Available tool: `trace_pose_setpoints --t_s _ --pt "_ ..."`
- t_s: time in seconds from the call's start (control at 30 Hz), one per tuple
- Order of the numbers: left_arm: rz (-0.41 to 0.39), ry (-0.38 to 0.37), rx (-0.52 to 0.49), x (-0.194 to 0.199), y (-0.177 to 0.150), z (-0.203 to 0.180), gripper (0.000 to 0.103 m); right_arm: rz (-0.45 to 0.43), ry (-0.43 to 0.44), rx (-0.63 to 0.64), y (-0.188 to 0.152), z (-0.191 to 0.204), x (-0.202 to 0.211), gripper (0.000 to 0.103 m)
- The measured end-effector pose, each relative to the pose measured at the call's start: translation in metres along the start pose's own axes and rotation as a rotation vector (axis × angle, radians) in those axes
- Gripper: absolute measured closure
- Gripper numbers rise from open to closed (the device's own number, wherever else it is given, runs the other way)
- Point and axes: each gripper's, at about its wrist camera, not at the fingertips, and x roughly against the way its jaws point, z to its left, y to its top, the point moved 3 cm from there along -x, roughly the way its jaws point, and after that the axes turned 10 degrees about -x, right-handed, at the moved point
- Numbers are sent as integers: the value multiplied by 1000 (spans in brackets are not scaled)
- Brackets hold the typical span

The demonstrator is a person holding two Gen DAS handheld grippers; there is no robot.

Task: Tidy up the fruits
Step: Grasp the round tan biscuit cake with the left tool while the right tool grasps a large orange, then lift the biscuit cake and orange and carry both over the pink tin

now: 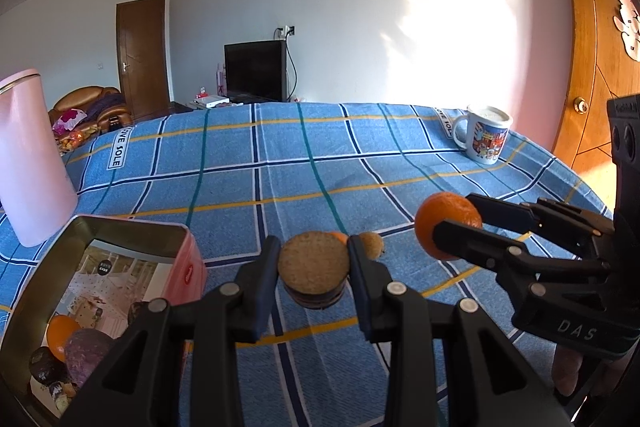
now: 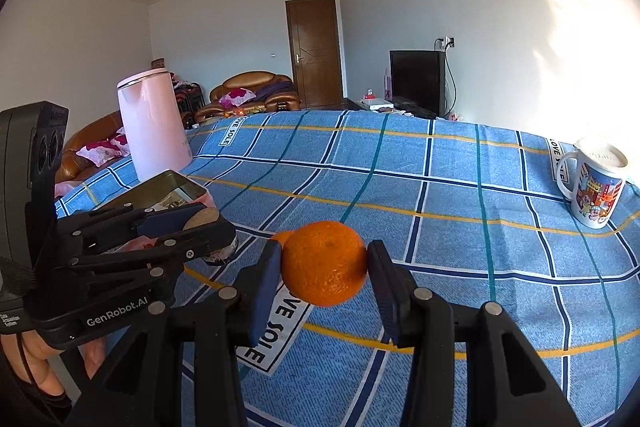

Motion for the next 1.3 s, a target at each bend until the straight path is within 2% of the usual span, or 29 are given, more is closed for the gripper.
trace_pose_setpoints --t_s 0.9,1.3 --pt "-82 35 -13 17 0 -1 68 -99 10 23 0 4 19 57" --pt "-144 68 -21 30 1 -1 68 -139 9 42 -1 6 28 57"
